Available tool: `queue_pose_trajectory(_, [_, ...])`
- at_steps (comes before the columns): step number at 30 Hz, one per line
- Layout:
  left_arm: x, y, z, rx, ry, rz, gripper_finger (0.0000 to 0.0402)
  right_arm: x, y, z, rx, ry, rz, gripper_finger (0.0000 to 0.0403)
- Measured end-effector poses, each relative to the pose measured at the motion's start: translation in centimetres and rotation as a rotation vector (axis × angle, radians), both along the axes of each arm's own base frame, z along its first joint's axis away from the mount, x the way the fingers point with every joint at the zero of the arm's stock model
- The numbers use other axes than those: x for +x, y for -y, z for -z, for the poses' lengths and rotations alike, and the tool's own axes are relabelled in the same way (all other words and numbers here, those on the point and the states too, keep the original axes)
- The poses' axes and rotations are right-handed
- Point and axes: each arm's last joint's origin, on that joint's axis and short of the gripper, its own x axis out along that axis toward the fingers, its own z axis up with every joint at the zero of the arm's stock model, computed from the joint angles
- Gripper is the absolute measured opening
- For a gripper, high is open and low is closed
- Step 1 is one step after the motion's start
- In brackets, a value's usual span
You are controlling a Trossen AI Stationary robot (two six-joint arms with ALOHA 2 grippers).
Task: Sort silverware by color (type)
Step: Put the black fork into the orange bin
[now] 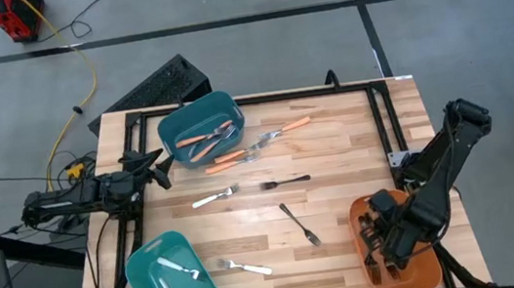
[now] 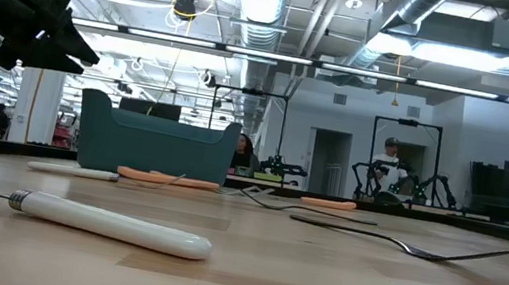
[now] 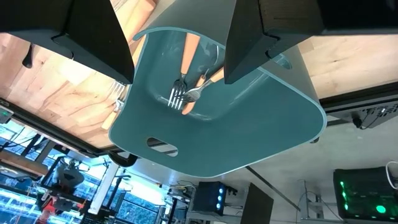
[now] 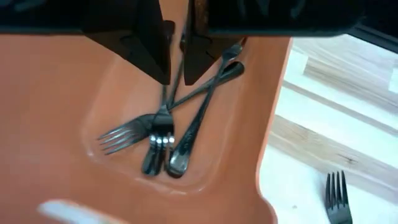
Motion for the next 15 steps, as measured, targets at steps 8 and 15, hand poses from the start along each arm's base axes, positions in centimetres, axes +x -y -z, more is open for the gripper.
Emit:
queue_pose_trajectory(8, [0.0,0.0,0.0,-0.015,0.014,0.002,0.0235,0.5,0.0,-2.2,-0.065,0.124,-0.073,0.0072])
queue_pose_trajectory(15, [0.0,0.0,0.0,-0.034,0.029,0.008,0.0235,2.3,1.1,-3.3,-0.148,0.233,-0.126,0.0072])
